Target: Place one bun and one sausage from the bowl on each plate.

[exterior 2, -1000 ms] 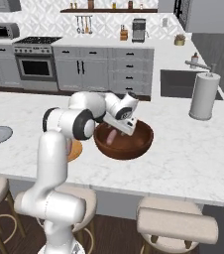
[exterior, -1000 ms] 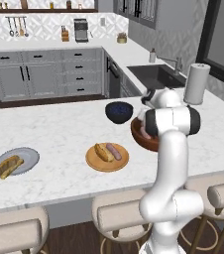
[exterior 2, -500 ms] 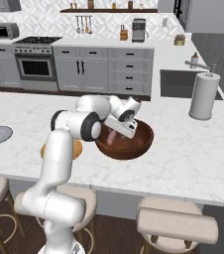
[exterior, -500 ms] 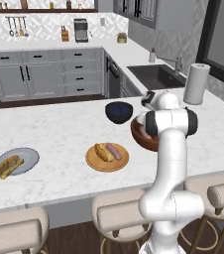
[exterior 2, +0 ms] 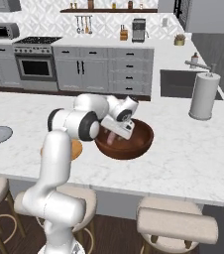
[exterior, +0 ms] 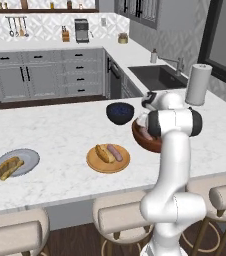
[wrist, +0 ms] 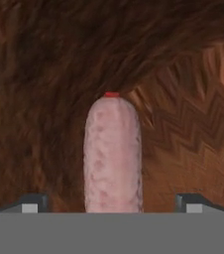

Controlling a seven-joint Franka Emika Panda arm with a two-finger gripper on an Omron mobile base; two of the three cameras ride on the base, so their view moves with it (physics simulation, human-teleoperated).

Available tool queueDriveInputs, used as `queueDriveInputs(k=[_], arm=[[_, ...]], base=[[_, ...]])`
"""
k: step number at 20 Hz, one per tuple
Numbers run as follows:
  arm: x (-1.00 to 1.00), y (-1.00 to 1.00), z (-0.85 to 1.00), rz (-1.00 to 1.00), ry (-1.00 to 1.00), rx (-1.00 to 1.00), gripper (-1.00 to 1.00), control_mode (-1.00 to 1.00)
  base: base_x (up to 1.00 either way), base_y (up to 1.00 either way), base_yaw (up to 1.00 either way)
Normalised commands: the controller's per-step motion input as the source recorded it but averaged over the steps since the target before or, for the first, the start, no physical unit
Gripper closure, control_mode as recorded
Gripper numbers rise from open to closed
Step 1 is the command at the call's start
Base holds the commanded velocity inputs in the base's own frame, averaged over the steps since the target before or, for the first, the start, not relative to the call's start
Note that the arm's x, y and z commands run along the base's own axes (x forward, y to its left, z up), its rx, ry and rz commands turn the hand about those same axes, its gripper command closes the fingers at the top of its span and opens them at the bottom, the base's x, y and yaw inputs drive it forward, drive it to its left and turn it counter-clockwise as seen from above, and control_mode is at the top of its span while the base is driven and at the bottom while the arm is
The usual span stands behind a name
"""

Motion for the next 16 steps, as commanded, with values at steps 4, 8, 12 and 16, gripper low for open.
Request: queueDriveInputs(k=[4, 8, 12, 16], arm=[[-0.36, 0.12, -0.12, 0.00, 0.00, 0.00, -1.00, -1.00], [-0.24, 0.28, -0.24, 0.01, -0.01, 0.00, 1.00, -1.00], [-0.05, 0.13, -0.08, 0.00, -0.08, 0.00, 1.00, -1.00], [0.00, 0.11, 0.01, 0.02, -0.02, 0.00, 1.00, -1.00]], base=[[0.00, 0.00, 0.00], [0.00, 0.00, 0.00], [0.00, 0.00, 0.00], [0.00, 0.00, 0.00]])
